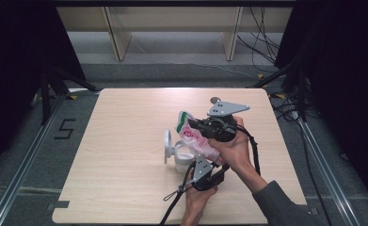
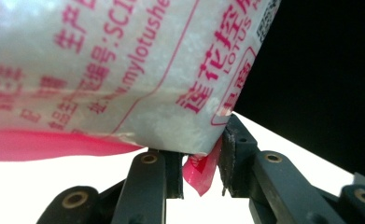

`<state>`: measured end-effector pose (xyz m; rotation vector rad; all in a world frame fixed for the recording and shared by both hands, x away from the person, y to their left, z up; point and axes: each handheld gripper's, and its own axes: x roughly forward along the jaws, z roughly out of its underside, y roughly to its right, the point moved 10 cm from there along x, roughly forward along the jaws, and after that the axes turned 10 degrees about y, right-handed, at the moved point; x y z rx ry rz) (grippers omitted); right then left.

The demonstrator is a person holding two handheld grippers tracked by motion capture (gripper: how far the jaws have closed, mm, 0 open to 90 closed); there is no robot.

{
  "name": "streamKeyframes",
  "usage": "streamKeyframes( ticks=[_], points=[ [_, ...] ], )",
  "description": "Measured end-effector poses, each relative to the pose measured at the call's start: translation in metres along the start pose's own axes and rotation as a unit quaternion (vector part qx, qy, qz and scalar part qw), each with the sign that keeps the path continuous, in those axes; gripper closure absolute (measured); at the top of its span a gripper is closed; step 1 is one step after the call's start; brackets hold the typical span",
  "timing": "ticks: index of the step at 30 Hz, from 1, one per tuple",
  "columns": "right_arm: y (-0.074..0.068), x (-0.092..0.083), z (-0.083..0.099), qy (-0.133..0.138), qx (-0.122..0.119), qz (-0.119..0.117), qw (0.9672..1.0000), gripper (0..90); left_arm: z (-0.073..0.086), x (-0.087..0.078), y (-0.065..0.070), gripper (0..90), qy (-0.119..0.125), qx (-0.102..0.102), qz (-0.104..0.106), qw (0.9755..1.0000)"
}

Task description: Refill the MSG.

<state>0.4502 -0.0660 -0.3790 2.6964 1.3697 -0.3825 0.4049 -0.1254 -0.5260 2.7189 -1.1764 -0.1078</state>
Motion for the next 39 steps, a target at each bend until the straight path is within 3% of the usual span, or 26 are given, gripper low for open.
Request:
streamKeyframes(
  ticks=[1,2,3,4,7,13,14,15,19,22,23,24,26,28,30,31,32,33,34,35,36,39],
  points=[
    [0.001,-0.001,-0.001,0.005,-0.003,-0.005,1.0000,89.9,0.002,-0.003,-0.002,72.3,-0.013,0.008,-0.002,0.9999],
    [0.002,-0.002,-0.002,0.010,-0.002,-0.007,0.9999,89.9,0.001,-0.001,-0.001,72.3,-0.005,0.004,0.002,1.0000],
    [0.004,-0.002,-0.004,0.020,-0.013,-0.007,0.9997,89.9,-0.002,0.001,0.002,72.2,0.012,-0.018,0.000,0.9998],
    [0.004,-0.006,-0.002,0.012,-0.002,-0.001,0.9999,89.9,-0.001,0.000,0.001,72.0,0.010,-0.016,0.000,0.9998],
    [0.007,-0.009,-0.002,0.022,0.008,-0.005,0.9997,89.9,0.001,-0.002,0.001,71.3,0.003,-0.016,-0.003,0.9999],
    [0.013,-0.018,-0.001,0.035,0.020,-0.007,0.9992,90.0,0.002,-0.003,-0.001,68.7,0.001,-0.019,-0.004,0.9998],
    [0.016,-0.020,-0.001,0.039,0.012,-0.003,0.9991,90.0,0.002,-0.003,-0.001,68.4,0.003,-0.019,-0.002,0.9998],
    [0.015,-0.023,-0.001,0.041,0.028,0.000,0.9988,90.0,0.002,-0.003,0.000,67.8,0.005,-0.020,-0.001,0.9998],
    [0.019,-0.031,-0.001,0.057,0.027,-0.003,0.9980,90.0,0.004,-0.006,-0.001,65.6,-0.004,-0.019,-0.007,0.9998],
    [0.021,-0.038,0.000,0.070,0.035,0.000,0.9969,90.0,0.005,-0.005,-0.001,62.6,0.002,-0.024,-0.005,0.9997],
    [0.020,-0.039,0.001,0.076,0.050,-0.004,0.9958,90.0,0.006,-0.007,-0.001,60.4,-0.010,-0.024,-0.008,0.9996],
    [0.022,-0.041,0.002,0.080,0.048,-0.005,0.9956,90.0,0.006,-0.008,-0.001,58.8,-0.015,-0.023,-0.009,0.9996],
    [0.024,-0.044,0.005,0.089,0.067,-0.004,0.9937,90.0,0.006,-0.010,-0.003,57.7,-0.024,-0.017,-0.014,0.9995],
    [0.027,-0.046,0.005,0.101,0.064,-0.005,0.9928,90.0,0.007,-0.010,-0.004,54.3,-0.024,-0.023,-0.016,0.9993],
    [0.028,-0.048,0.008,0.105,0.070,-0.005,0.9920,90.0,0.008,-0.012,-0.006,52.7,-0.032,-0.014,-0.025,0.9991],
    [0.028,-0.050,0.010,0.105,0.083,-0.001,0.9910,90.0,0.008,-0.013,-0.006,51.6,-0.034,-0.014,-0.026,0.9990],
    [0.028,-0.051,0.011,0.111,0.087,-0.002,0.9899,90.0,0.008,-0.014,-0.006,49.6,-0.034,-0.017,-0.026,0.9989],
    [0.031,-0.052,0.012,0.115,0.077,0.000,0.9904,90.0,0.008,-0.013,-0.006,47.5,-0.028,-0.022,-0.024,0.9991],
    [0.031,-0.052,0.013,0.118,0.088,0.001,0.9891,90.0,0.009,-0.013,-0.004,45.9,-0.027,-0.033,-0.022,0.9989],
    [0.033,-0.053,0.016,0.115,0.078,0.001,0.9904,90.0,0.008,-0.013,-0.003,44.6,-0.023,-0.042,-0.025,0.9986],
    [0.032,-0.054,0.019,0.114,0.092,0.001,0.9892,90.0,0.009,-0.014,-0.004,42.8,-0.025,-0.044,-0.023,0.9985],
    [0.033,-0.054,0.025,0.124,0.096,-0.001,0.9876,90.0,0.011,-0.017,-0.007,39.1,-0.029,-0.050,-0.031,0.9979]
  ],
)
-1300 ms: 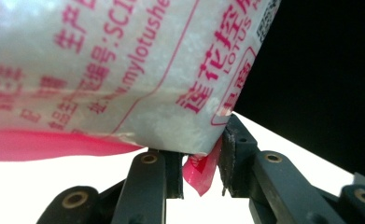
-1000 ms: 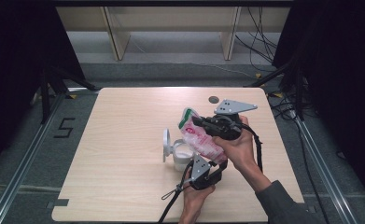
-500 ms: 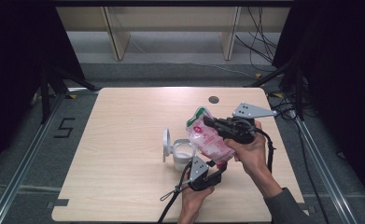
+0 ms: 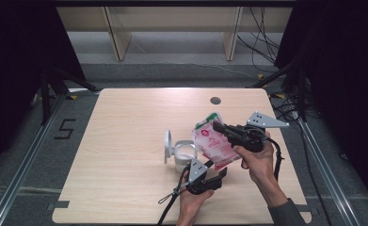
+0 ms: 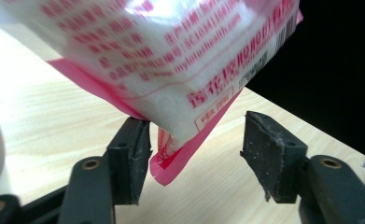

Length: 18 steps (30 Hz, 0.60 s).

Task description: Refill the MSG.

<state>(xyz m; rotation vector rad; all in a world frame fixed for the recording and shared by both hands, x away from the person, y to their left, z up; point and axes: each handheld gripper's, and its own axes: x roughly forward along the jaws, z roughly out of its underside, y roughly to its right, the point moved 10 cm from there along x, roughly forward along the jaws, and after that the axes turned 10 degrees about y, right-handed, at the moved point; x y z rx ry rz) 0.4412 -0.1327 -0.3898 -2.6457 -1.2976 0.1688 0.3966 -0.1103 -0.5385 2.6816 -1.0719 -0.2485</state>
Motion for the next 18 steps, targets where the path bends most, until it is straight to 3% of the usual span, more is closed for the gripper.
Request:
streamKeyframes(
  ticks=[2,5,7,9,11,15,16,17,18],
  points=[
    [0.004,-0.003,0.005,-0.007,-0.002,0.001,1.0000,90.0,0.000,-0.003,-0.001,35.1,-0.005,-0.006,-0.006,1.0000],
    [0.007,-0.007,0.010,0.002,0.014,0.002,0.9999,90.0,0.001,-0.004,-0.002,34.3,-0.002,-0.007,-0.004,1.0000],
    [0.014,-0.010,0.012,0.012,-0.002,0.005,0.9999,90.0,0.003,-0.007,-0.004,34.8,-0.010,0.000,-0.012,0.9999],
    [0.016,-0.015,0.019,-0.006,0.017,0.010,0.9998,90.0,0.003,-0.008,-0.001,34.6,-0.006,-0.005,-0.006,1.0000],
    [0.021,-0.019,0.024,-0.011,0.009,0.011,0.9998,90.0,0.003,-0.010,-0.001,34.6,-0.012,0.003,-0.006,0.9999],
    [0.025,-0.028,0.027,0.000,0.034,0.018,0.9993,90.0,0.002,-0.012,0.003,35.2,-0.012,0.006,0.000,0.9999],
    [0.030,-0.031,0.027,-0.006,0.013,0.021,0.9997,90.0,0.001,-0.012,0.005,35.3,-0.007,0.006,0.007,0.9999],
    [0.029,-0.033,0.026,0.004,0.023,0.020,0.9995,90.0,0.001,-0.013,0.006,35.4,-0.011,0.008,0.006,0.9999],
    [0.028,-0.037,0.028,-0.005,0.029,0.023,0.9993,90.0,0.001,-0.013,0.008,35.4,-0.010,0.005,0.008,0.9999]
  ],
)
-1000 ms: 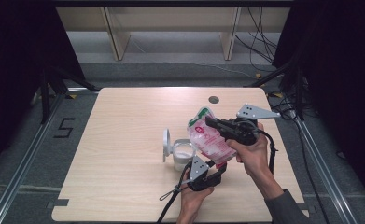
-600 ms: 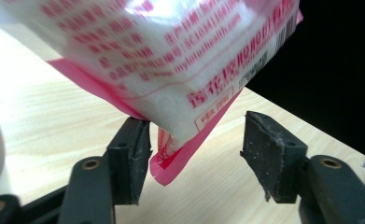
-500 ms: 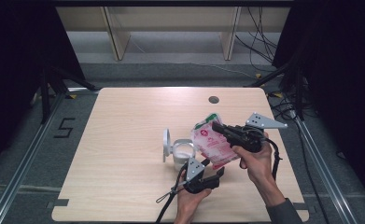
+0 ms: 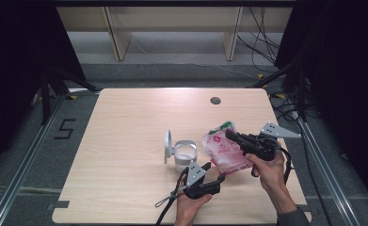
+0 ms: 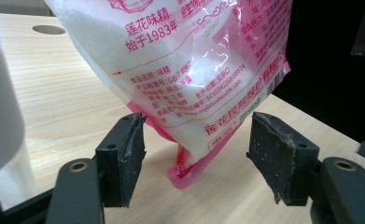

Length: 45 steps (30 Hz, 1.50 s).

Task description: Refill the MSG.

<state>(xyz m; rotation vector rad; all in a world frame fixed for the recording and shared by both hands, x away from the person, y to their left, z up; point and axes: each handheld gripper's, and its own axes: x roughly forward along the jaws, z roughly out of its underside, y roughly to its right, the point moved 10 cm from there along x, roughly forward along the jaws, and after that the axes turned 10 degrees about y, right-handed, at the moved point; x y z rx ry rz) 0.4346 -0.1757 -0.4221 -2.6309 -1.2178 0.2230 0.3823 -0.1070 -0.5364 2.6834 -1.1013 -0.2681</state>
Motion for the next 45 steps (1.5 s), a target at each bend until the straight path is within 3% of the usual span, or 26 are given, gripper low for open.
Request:
streamKeyframes(
  ticks=[3,4,5,6,7,8,10,12,18,19,21,24,25,27,30,35,37,38,39,41,43,45],
  points=[
    [0.002,-0.008,-0.001,0.016,-0.007,-0.001,0.9998,90.0,0.000,-0.002,0.002,35.1,-0.003,0.003,0.002,1.0000],
    [0.005,-0.013,0.000,0.009,-0.017,0.003,0.9998,90.0,0.000,-0.003,0.002,34.8,-0.004,0.005,0.003,1.0000],
    [0.002,-0.017,0.001,0.010,0.002,0.001,0.9999,90.0,-0.001,-0.002,0.002,34.3,0.003,0.002,0.006,1.0000],
    [0.005,-0.021,0.001,0.014,-0.011,0.004,0.9998,90.0,-0.001,-0.004,0.002,34.1,-0.001,0.007,0.006,1.0000],
    [0.005,-0.025,0.002,0.015,-0.002,0.006,0.9999,90.0,-0.002,-0.004,0.002,33.8,-0.001,0.006,0.006,1.0000],
    [0.006,-0.028,0.001,0.025,-0.008,0.003,0.9996,90.0,-0.003,-0.003,0.003,33.5,0.006,0.005,0.010,0.9999],
    [0.010,-0.038,0.004,0.022,-0.009,0.014,0.9996,90.0,-0.004,-0.005,0.003,33.5,0.006,0.003,0.007,1.0000],
    [0.012,-0.045,0.006,0.029,0.005,0.019,0.9994,90.0,-0.006,-0.005,0.003,33.5,0.009,0.005,0.007,0.9999],
    [0.025,-0.064,0.011,0.047,0.012,0.031,0.9983,90.0,-0.004,-0.005,0.004,32.8,0.001,0.009,0.013,0.9999],
    [0.028,-0.067,0.014,0.034,0.011,0.043,0.9984,90.0,-0.004,-0.005,0.004,32.8,-0.002,0.010,0.011,0.9999],
    [0.032,-0.072,0.015,0.036,0.010,0.050,0.9981,90.0,-0.005,-0.004,0.005,32.7,0.004,0.007,0.020,0.9998],
    [0.038,-0.075,0.017,0.045,0.012,0.055,0.9974,90.0,-0.005,-0.006,0.005,32.5,-0.003,0.011,0.019,0.9998],
    [0.038,-0.078,0.019,0.035,0.022,0.061,0.9973,90.0,-0.005,-0.007,0.005,32.4,-0.004,0.011,0.019,0.9998],
    [0.043,-0.080,0.020,0.037,0.008,0.067,0.9971,90.0,-0.005,-0.006,0.006,32.3,-0.001,0.005,0.019,0.9998],
    [0.047,-0.084,0.025,0.032,0.024,0.077,0.9962,90.0,-0.004,-0.007,0.006,32.2,-0.003,0.008,0.019,0.9998],
    [0.059,-0.088,0.029,0.040,0.020,0.083,0.9955,89.9,-0.004,-0.006,0.007,32.3,-0.005,0.008,0.021,0.9997],
    [0.065,-0.090,0.035,0.024,0.023,0.098,0.9946,89.9,-0.004,-0.006,0.007,32.3,-0.006,0.008,0.021,0.9997],
    [0.067,-0.090,0.036,0.030,0.031,0.106,0.9935,89.8,-0.004,-0.006,0.008,32.2,-0.008,0.010,0.021,0.9997],
    [0.070,-0.091,0.037,0.030,0.033,0.108,0.9931,89.8,-0.005,-0.004,0.010,32.3,0.001,0.005,0.025,0.9997],
    [0.075,-0.092,0.041,0.023,0.030,0.114,0.9928,89.7,-0.003,-0.005,0.009,32.1,-0.014,0.014,0.022,0.9996],
    [0.078,-0.093,0.044,0.018,0.030,0.116,0.9926,89.7,-0.003,-0.004,0.011,32.0,-0.013,0.015,0.024,0.9995],
    [0.081,-0.094,0.048,0.009,0.039,0.134,0.9902,89.6,-0.005,-0.005,0.011,31.9,-0.014,0.018,0.024,0.9994]
  ],
)
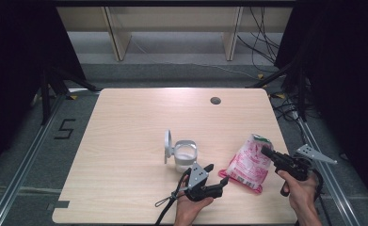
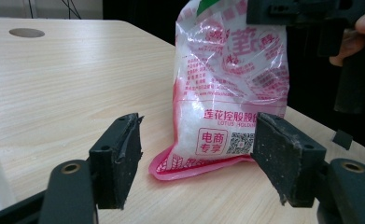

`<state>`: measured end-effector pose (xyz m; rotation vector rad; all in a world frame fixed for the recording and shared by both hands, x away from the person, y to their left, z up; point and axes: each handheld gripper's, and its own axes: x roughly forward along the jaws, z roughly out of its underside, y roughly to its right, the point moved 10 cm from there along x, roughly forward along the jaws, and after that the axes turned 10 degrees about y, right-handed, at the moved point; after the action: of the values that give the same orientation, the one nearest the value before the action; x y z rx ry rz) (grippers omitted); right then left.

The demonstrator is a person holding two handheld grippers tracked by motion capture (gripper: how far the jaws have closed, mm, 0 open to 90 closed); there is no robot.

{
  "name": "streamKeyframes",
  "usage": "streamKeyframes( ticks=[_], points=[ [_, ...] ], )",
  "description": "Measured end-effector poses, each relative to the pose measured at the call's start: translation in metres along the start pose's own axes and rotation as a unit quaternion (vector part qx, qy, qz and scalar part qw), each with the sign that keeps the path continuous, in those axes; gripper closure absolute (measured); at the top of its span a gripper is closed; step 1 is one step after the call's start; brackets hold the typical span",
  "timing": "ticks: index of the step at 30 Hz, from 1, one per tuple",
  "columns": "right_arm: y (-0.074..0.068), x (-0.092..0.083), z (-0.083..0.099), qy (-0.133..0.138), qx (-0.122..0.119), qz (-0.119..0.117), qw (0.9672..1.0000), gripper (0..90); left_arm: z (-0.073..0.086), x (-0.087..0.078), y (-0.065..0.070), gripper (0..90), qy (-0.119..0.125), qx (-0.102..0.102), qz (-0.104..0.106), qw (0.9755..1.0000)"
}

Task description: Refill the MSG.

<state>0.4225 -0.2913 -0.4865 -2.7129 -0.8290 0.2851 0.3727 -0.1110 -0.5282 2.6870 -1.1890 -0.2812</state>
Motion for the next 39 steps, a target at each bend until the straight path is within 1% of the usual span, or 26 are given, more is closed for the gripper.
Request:
streamKeyframes(
  ticks=[1,4,6,7,8,10,11,13,15,16,17,19,20,22,23,24,25,26,27,28,30,32,33,36,38,39],
  points=[
    [0.002,0.001,-0.001,0.007,-0.007,-0.007,0.9999,89.6,-0.001,0.000,0.000,31.8,0.000,-0.001,0.002,1.0000],
    [0.009,0.000,0.003,-0.008,-0.018,0.010,0.9998,89.4,-0.004,-0.002,-0.001,31.6,-0.001,0.005,0.001,1.0000],
    [0.010,-0.001,0.004,-0.015,-0.017,0.017,0.9996,89.0,-0.006,-0.001,-0.002,31.4,0.001,0.005,0.005,1.0000],
    [0.008,0.001,0.004,-0.007,0.000,0.012,0.9999,88.9,-0.007,-0.002,-0.002,31.3,0.001,0.003,0.003,1.0000],
    [0.010,0.000,0.006,-0.013,-0.005,0.016,0.9998,88.6,-0.008,-0.002,-0.002,31.2,0.001,0.007,0.009,0.9999],
    [0.013,0.000,0.006,-0.009,-0.010,0.015,0.9998,87.5,-0.009,-0.003,0.000,31.3,-0.004,0.014,0.014,0.9998],
    [0.014,0.000,0.008,-0.014,0.001,0.024,0.9996,86.7,-0.009,-0.003,0.000,31.3,-0.007,0.015,0.017,0.9997],
    [0.016,-0.002,0.009,-0.019,-0.017,0.022,0.9994,86.7,-0.009,-0.003,0.000,31.3,-0.019,0.019,0.019,0.9994],
    [0.016,-0.002,0.009,-0.022,-0.019,0.022,0.9993,86.7,-0.011,-0.003,0.003,31.4,-0.018,0.020,0.033,0.9991],
    [0.017,-0.002,0.009,-0.020,-0.019,0.024,0.9993,86.5,-0.010,-0.005,0.002,31.4,-0.029,0.027,0.025,0.9989],
    [0.014,-0.002,0.010,-0.021,0.003,0.028,0.9994,86.1,-0.011,-0.005,0.003,31.4,-0.031,0.031,0.028,0.9987],
    [0.019,-0.003,0.011,-0.024,-0.014,0.034,0.9990,85.4,-0.014,-0.006,0.002,31.3,-0.036,0.038,0.030,0.9982],
    [0.018,-0.002,0.010,-0.012,-0.012,0.024,0.9996,85.1,-0.015,-0.007,0.001,31.3,-0.035,0.037,0.036,0.9981],
    [0.018,-0.002,0.011,-0.011,0.003,0.029,0.9995,83.8,-0.018,-0.008,0.001,31.6,-0.036,0.035,0.038,0.9980],
    [0.019,-0.004,0.012,-0.017,0.005,0.032,0.9993,82.9,-0.019,-0.010,0.001,31.6,-0.042,0.042,0.038,0.9975],
    [0.022,-0.006,0.013,-0.021,-0.009,0.036,0.9991,81.8,-0.020,-0.010,0.001,31.8,-0.042,0.037,0.042,0.9976],
    [0.020,-0.006,0.015,-0.022,0.009,0.043,0.9988,80.7,-0.021,-0.011,0.001,31.6,-0.044,0.040,0.040,0.9974],
    [0.022,-0.005,0.013,-0.010,-0.007,0.035,0.9993,79.5,-0.022,-0.011,0.001,31.3,-0.046,0.045,0.043,0.9970],
    [0.023,-0.007,0.016,-0.028,-0.004,0.047,0.9985,78.1,-0.022,-0.013,0.001,31.1,-0.052,0.049,0.041,0.9966],
    [0.021,-0.007,0.017,-0.026,0.013,0.050,0.9983,76.7,-0.023,-0.013,0.000,30.9,-0.054,0.054,0.039,0.9963],
    [0.024,-0.008,0.018,-0.029,0.001,0.054,0.9981,72.6,-0.025,-0.012,-0.004,30.0,-0.064,0.066,0.034,0.9952],
    [0.025,-0.008,0.018,-0.025,0.011,0.063,0.9976,67.5,-0.030,-0.013,-0.007,30.1,-0.070,0.085,0.030,0.9935],
    [0.028,-0.009,0.018,-0.029,-0.007,0.063,0.9976,67.1,-0.032,-0.012,-0.008,30.1,-0.067,0.089,0.033,0.9933],
    [0.026,-0.011,0.019,-0.037,0.004,0.068,0.9970,62.9,-0.036,-0.013,-0.010,30.8,-0.072,0.089,0.032,0.9930],
    [0.026,-0.010,0.018,-0.028,0.016,0.065,0.9974,56.6,-0.033,-0.015,-0.010,31.5,-0.084,0.099,0.036,0.9909],
    [0.028,-0.011,0.018,-0.031,0.013,0.077,0.9964,53.9,-0.032,-0.017,-0.010,31.5,-0.087,0.102,0.036,0.9903]
  ],
)
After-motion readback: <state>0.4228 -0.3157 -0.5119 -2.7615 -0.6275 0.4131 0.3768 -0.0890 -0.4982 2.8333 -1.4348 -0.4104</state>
